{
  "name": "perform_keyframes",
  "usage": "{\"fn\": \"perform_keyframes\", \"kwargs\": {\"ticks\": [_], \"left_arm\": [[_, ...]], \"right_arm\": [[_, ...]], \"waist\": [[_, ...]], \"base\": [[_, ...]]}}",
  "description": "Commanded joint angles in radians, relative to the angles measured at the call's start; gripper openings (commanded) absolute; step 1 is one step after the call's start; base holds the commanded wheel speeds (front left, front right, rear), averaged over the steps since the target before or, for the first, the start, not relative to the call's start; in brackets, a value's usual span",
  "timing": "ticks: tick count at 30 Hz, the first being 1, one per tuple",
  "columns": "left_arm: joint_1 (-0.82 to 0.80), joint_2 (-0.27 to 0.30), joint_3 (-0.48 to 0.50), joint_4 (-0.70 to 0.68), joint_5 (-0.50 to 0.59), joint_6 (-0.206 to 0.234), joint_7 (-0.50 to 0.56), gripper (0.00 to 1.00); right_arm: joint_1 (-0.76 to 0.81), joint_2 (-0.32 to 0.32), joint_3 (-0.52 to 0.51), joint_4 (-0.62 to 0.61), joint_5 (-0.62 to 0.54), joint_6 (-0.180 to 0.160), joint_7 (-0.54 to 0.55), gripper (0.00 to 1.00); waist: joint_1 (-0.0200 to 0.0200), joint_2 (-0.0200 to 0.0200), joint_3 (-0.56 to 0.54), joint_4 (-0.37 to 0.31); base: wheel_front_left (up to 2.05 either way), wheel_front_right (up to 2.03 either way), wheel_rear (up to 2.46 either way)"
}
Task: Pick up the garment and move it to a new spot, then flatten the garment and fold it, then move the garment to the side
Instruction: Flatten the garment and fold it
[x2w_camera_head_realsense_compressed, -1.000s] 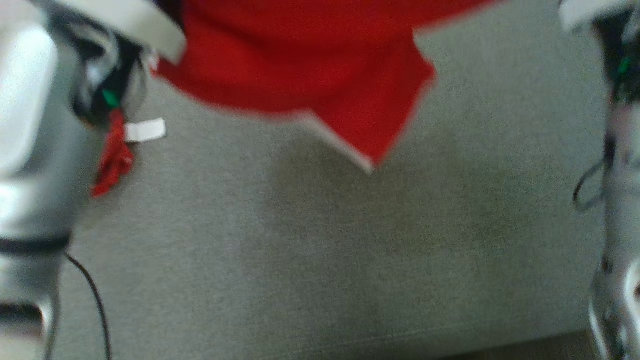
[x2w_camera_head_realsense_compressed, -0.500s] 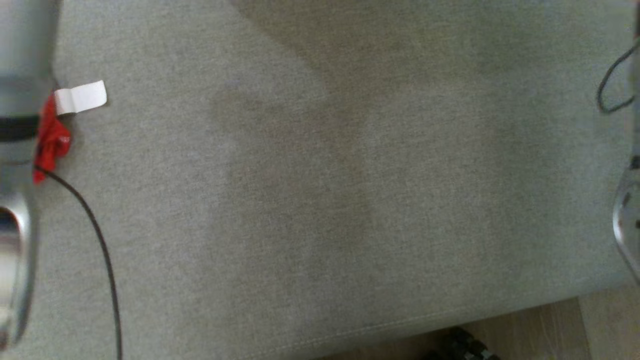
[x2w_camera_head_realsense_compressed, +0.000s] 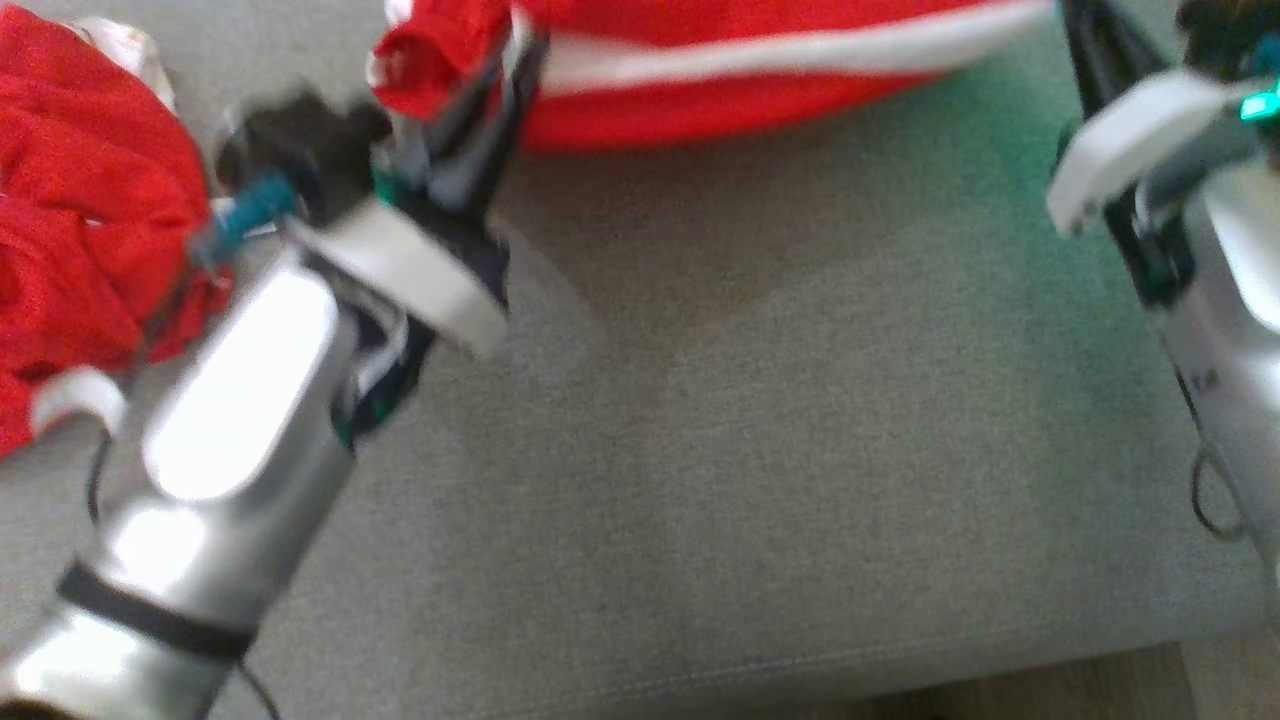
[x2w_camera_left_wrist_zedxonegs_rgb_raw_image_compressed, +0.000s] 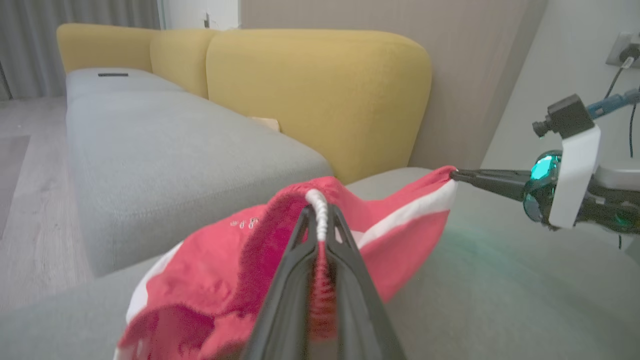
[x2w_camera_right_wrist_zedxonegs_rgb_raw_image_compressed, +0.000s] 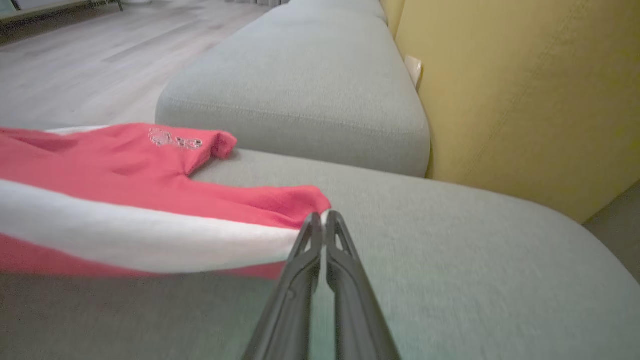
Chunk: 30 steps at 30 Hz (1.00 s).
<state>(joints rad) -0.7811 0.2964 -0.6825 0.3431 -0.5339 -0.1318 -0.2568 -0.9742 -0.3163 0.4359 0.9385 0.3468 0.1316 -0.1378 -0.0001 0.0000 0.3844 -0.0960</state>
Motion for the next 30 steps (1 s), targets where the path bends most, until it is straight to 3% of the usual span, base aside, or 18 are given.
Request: {"fn": "perform_keyframes", "kwargs": {"ticks": [1, 7, 15, 24, 30], "left_arm": [[0.015, 0.043, 0.021, -0.051, -0.003, 0.001, -0.005, 0.00], [0.180, 0.058, -0.013, -0.099, 0.002, 0.001, -0.005, 0.00], [0.307, 0.066, -0.055, -0.136, 0.033, 0.001, -0.005, 0.00], [0.458, 0.053, -0.035, -0.200, 0.039, 0.001, -0.005, 0.00], [0.530, 0.013, -0.002, -0.267, 0.052, 0.001, -0.005, 0.00]], "right_arm": [[0.044, -0.044, 0.045, -0.059, 0.049, -0.001, 0.022, 0.00], [0.213, -0.199, 0.186, -0.222, 0.217, -0.001, 0.128, 0.00], [0.390, -0.334, 0.211, -0.393, 0.323, -0.001, 0.211, 0.00], [0.562, -0.426, 0.144, -0.556, 0.340, -0.001, 0.274, 0.00], [0.685, -0.450, -0.032, -0.691, 0.291, -0.001, 0.284, 0.00]], "waist": [[0.0001, 0.0000, -0.052, 0.013], [0.0001, 0.0000, -0.131, 0.014], [0.0001, 0.0000, -0.219, 0.006], [0.0001, 0.0000, -0.291, -0.011], [0.0001, 0.0000, -0.303, -0.002]], "base": [[0.00, 0.00, 0.00], [0.00, 0.00, 0.00], [0.00, 0.00, 0.00], [0.00, 0.00, 0.00], [0.00, 0.00, 0.00]]}}
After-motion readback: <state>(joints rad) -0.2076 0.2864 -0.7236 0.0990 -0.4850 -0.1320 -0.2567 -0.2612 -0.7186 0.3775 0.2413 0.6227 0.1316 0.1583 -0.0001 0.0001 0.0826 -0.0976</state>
